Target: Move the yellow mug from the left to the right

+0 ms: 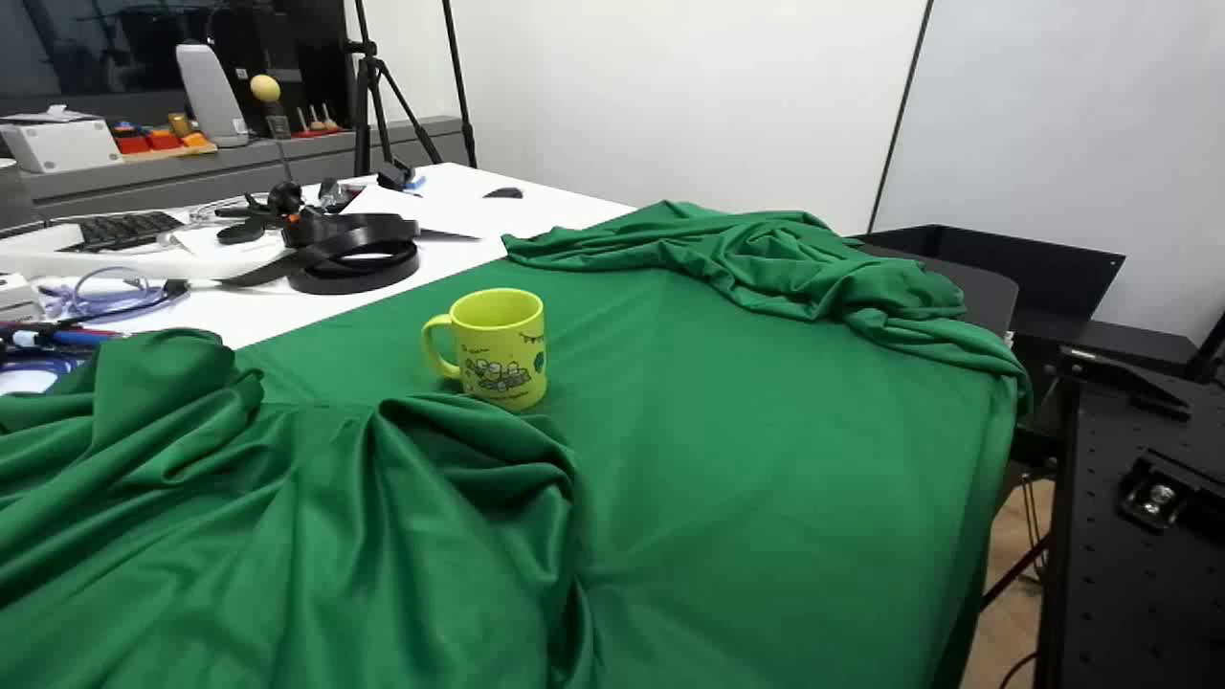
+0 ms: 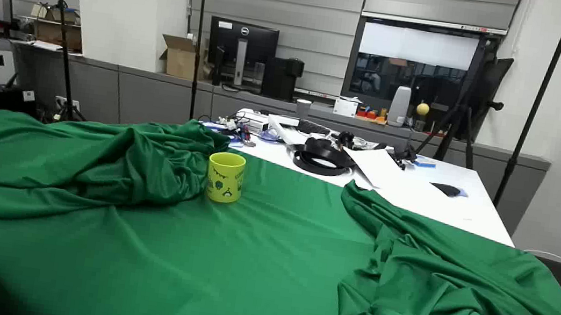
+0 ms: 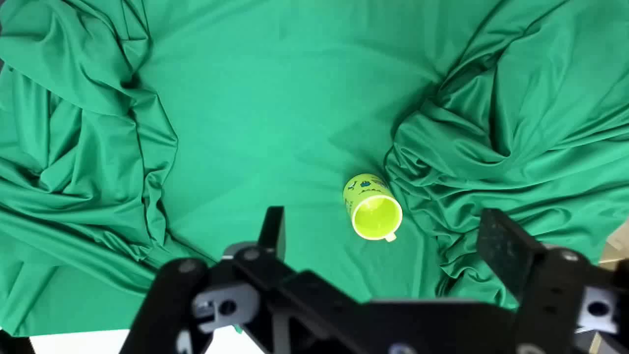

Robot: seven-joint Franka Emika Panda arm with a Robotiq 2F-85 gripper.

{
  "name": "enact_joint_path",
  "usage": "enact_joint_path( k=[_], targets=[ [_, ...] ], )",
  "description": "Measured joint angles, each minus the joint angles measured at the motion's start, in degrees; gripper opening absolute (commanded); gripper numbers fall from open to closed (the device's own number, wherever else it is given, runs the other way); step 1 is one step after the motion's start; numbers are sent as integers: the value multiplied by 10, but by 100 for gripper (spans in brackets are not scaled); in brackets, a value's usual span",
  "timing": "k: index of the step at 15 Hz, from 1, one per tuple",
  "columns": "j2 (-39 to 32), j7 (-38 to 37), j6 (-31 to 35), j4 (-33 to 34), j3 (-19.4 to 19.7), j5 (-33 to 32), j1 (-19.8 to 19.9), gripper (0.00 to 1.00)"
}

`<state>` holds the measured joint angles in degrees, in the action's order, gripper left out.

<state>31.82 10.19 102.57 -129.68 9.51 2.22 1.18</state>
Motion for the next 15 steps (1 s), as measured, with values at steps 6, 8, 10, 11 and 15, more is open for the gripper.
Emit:
enact_joint_path(
  k=[6, 8, 10, 11, 15],
  targets=[
    [0, 0, 1, 0, 0, 0, 0, 100],
    [0, 0, 1, 0, 0, 0, 0, 100],
    [0, 0, 1, 0, 0, 0, 0, 100],
    [0, 0, 1, 0, 0, 0, 0, 100],
    [-2, 1, 6, -4, -3, -2, 1, 100]
  ],
)
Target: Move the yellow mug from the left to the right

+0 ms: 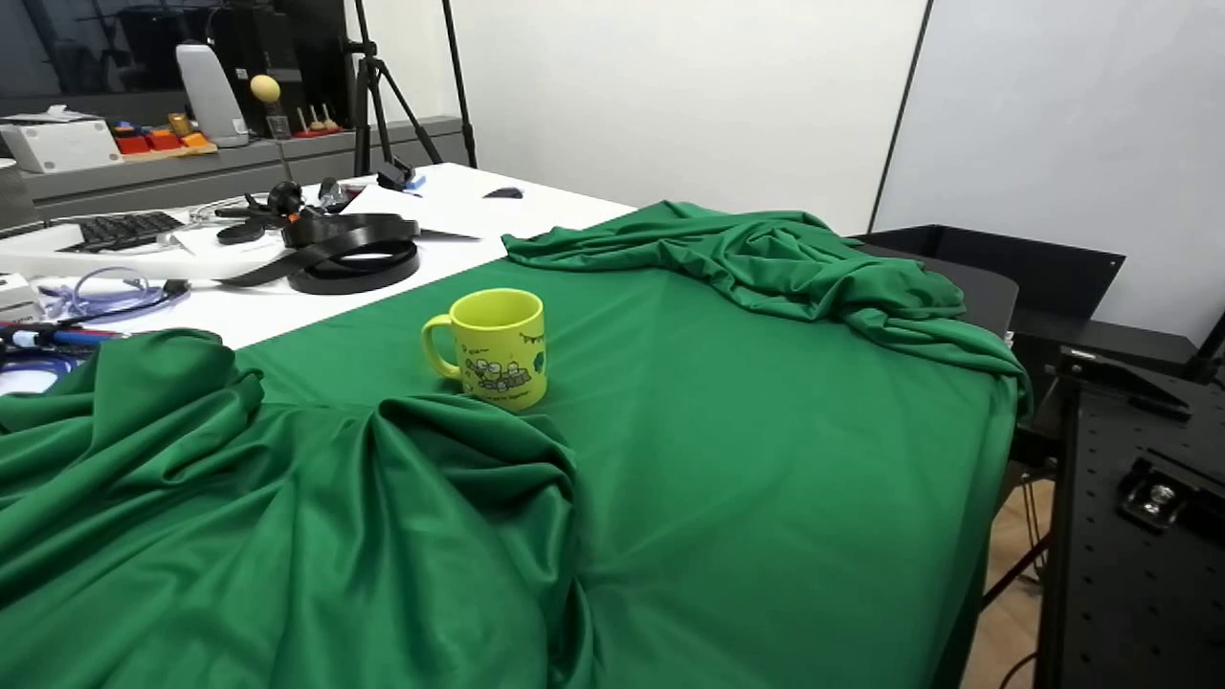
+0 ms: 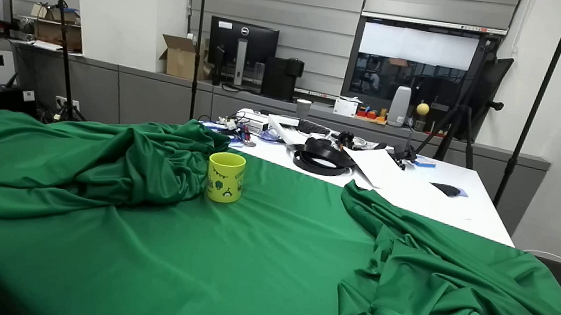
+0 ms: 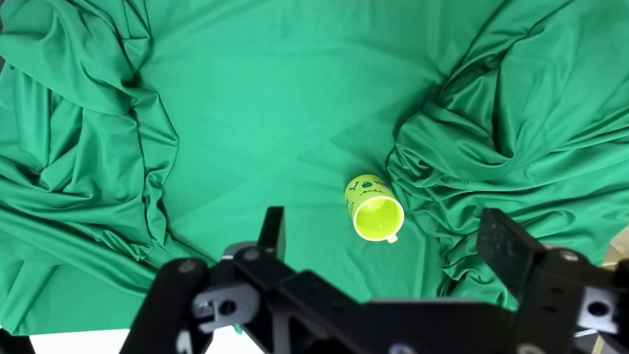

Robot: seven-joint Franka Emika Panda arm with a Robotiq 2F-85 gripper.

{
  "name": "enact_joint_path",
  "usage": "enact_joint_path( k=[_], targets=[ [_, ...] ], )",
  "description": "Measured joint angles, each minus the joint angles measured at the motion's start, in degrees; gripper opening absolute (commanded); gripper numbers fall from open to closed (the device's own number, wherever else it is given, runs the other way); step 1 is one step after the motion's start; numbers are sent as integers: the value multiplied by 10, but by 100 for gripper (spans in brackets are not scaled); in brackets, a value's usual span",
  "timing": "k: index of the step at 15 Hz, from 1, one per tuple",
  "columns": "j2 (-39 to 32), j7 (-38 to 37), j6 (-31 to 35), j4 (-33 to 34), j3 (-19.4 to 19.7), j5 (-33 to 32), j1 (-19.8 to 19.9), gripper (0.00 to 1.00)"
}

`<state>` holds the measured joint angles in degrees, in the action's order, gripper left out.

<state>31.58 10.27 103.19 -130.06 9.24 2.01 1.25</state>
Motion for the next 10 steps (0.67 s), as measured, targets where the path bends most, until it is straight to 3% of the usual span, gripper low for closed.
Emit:
enact_joint_path(
  k=[4, 10],
  targets=[
    [-37, -2, 85, -30, -16, -27, 3, 100],
    [-166, -38, 253, -71, -50, -79, 10, 100]
  ],
)
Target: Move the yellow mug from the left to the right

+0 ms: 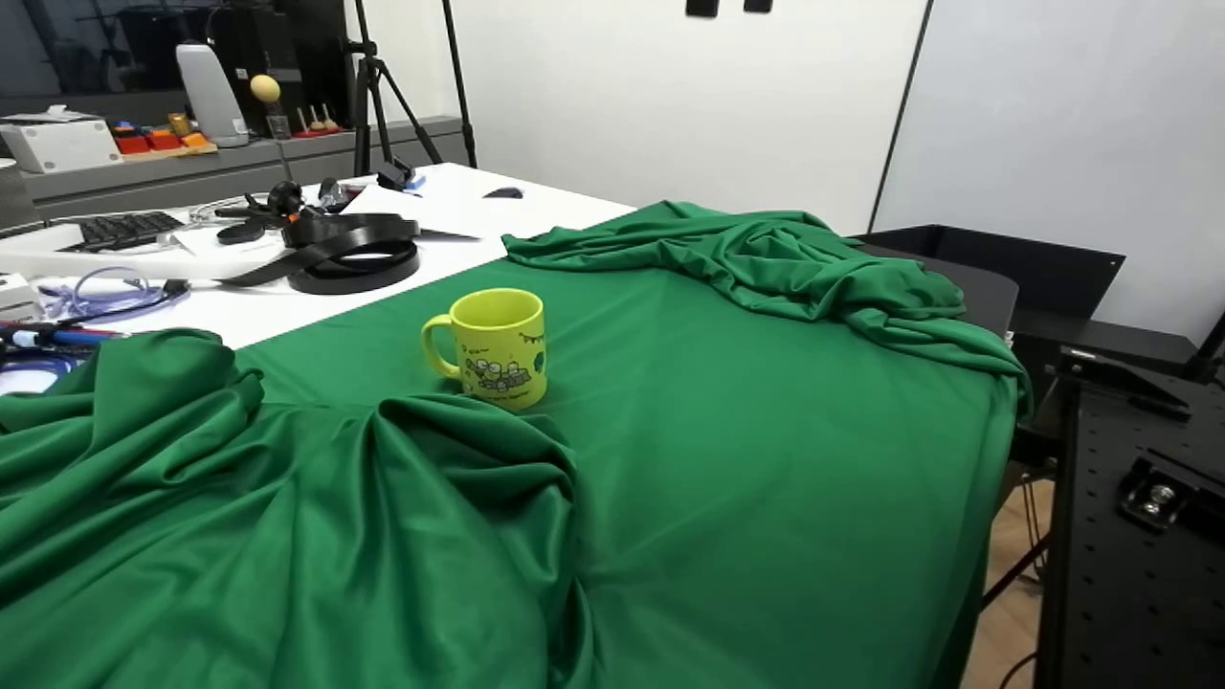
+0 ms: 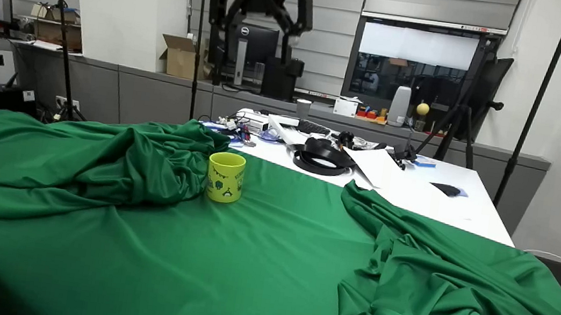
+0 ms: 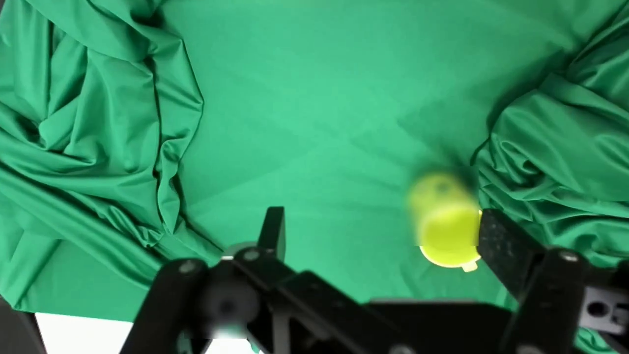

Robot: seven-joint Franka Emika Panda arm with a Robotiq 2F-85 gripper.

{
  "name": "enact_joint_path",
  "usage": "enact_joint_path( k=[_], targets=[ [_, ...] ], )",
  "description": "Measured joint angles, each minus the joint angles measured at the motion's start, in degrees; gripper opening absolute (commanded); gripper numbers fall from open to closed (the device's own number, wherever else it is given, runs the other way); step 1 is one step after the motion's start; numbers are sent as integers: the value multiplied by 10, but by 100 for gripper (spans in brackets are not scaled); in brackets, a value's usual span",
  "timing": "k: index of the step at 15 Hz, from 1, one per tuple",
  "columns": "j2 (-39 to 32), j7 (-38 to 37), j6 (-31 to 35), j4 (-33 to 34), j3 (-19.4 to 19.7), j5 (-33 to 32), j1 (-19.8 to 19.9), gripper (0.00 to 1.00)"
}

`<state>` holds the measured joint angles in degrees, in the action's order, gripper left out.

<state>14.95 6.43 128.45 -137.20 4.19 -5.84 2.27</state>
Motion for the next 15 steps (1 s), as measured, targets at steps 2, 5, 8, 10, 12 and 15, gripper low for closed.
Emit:
enact_joint_path(
  k=[2, 5, 8, 10, 12, 15],
  targets=[
    [-44, -10, 39, -1, -11, 0, -1, 100],
    [-79, -21, 65, 0, -21, -1, -3, 100],
    [-78, -20, 65, 1, -21, 1, -2, 100],
    [-82, -34, 65, -3, -23, -4, -2, 100],
    [-103, -77, 79, -3, -31, -26, -3, 100],
    [-164, -148, 123, 2, -42, -52, -7, 100]
  ],
)
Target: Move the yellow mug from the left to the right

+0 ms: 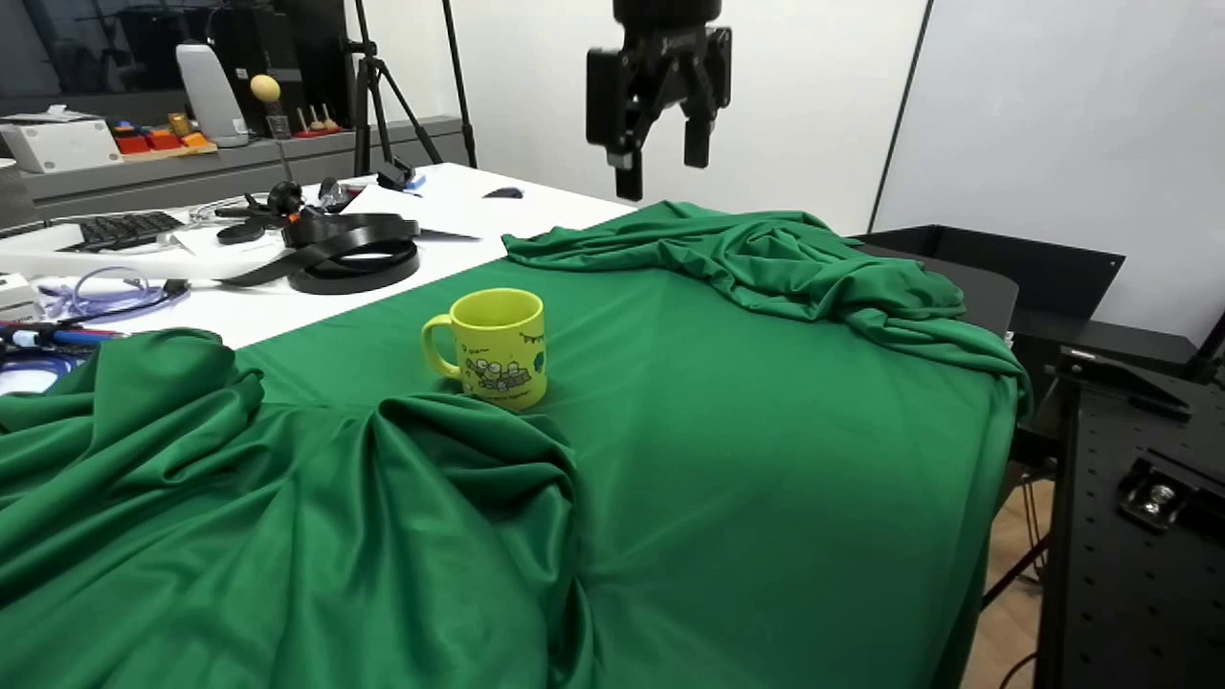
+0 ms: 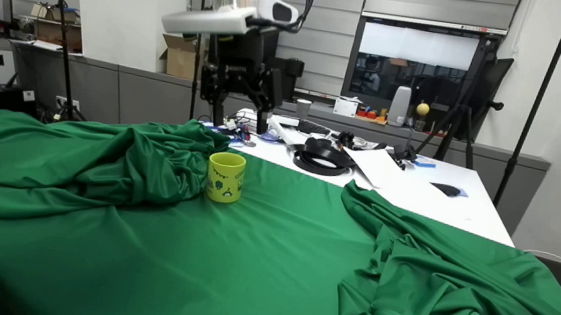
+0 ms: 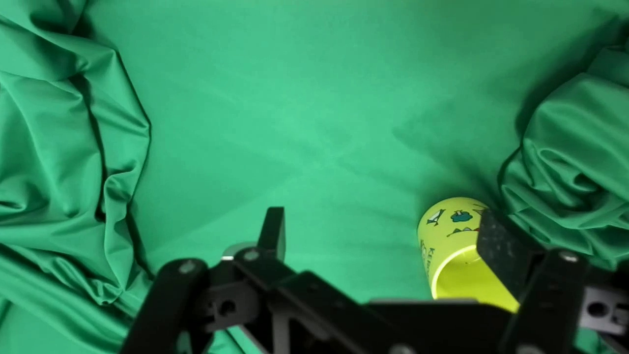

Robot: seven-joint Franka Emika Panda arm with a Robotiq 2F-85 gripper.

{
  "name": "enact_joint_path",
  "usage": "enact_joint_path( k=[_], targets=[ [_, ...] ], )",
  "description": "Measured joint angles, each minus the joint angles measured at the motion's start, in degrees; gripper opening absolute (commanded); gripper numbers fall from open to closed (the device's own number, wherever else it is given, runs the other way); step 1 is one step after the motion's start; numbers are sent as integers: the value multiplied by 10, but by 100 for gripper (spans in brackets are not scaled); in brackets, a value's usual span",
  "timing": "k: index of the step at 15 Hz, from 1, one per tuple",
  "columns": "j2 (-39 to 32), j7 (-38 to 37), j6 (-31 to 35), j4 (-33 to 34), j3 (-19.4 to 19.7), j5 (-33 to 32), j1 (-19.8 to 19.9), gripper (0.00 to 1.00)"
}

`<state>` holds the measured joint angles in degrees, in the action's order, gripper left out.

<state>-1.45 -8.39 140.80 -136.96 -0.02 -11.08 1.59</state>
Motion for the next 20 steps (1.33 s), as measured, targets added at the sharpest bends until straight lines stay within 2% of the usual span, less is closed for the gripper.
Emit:
enact_joint_path(
  k=[5, 10, 20],
  targets=[
    [-119, -74, 73, 48, 0, -2, -24, 100],
    [-188, -95, 122, 110, 5, 35, -51, 100],
    [-259, -99, 119, 177, 34, 74, -73, 100]
  ],
)
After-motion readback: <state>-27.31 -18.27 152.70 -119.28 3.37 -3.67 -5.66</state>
